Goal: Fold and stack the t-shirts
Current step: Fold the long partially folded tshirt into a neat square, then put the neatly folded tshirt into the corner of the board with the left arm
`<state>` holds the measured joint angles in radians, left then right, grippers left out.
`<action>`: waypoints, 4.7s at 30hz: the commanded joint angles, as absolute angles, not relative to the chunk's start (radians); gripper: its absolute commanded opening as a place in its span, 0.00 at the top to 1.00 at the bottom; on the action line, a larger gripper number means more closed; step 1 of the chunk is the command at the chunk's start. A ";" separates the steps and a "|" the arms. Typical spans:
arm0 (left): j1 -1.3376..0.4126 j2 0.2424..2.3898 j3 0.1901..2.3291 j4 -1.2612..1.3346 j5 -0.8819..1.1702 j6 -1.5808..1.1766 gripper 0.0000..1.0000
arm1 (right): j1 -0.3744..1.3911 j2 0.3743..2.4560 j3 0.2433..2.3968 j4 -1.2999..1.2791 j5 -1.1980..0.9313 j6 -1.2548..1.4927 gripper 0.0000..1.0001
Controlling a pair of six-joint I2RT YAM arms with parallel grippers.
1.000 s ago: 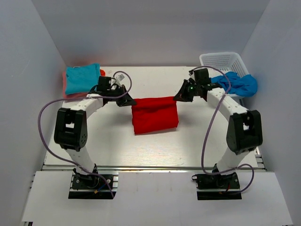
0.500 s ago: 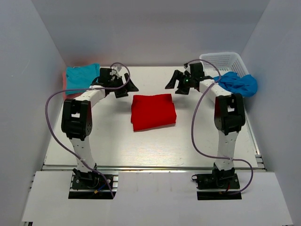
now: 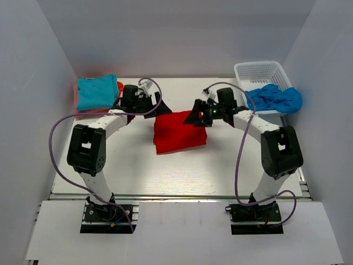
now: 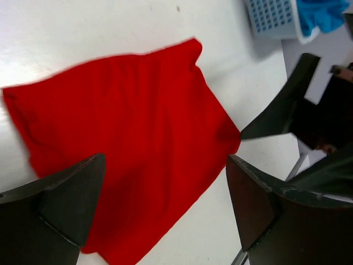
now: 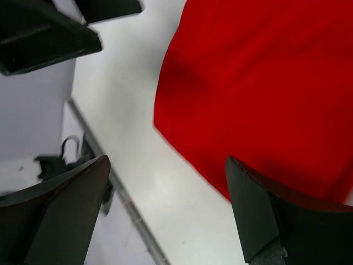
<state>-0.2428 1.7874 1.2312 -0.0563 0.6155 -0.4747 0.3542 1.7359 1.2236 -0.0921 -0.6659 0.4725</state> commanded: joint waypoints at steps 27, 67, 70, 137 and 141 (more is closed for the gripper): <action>-0.291 1.831 1.232 -0.118 0.572 -0.419 0.00 | 0.288 1.735 1.073 0.069 -0.689 0.450 0.10; -0.402 1.916 1.324 -0.282 0.072 -0.226 1.00 | 0.285 1.066 0.858 -0.135 -0.316 0.331 0.10; -0.393 1.859 1.388 -0.273 0.008 -0.062 1.00 | 0.285 1.065 0.848 -0.133 -0.307 0.333 0.10; 0.204 1.985 2.037 -0.474 -0.102 0.142 0.00 | 0.288 1.192 0.927 -0.118 -0.259 0.456 0.10; 0.166 1.850 1.890 -0.523 0.106 -0.048 0.00 | 0.288 1.204 0.927 -0.146 -0.207 0.448 0.10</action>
<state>0.2054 2.0357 1.9675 -0.4458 -0.0601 0.1223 0.2893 1.2133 0.9257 -0.1253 -0.2630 0.4629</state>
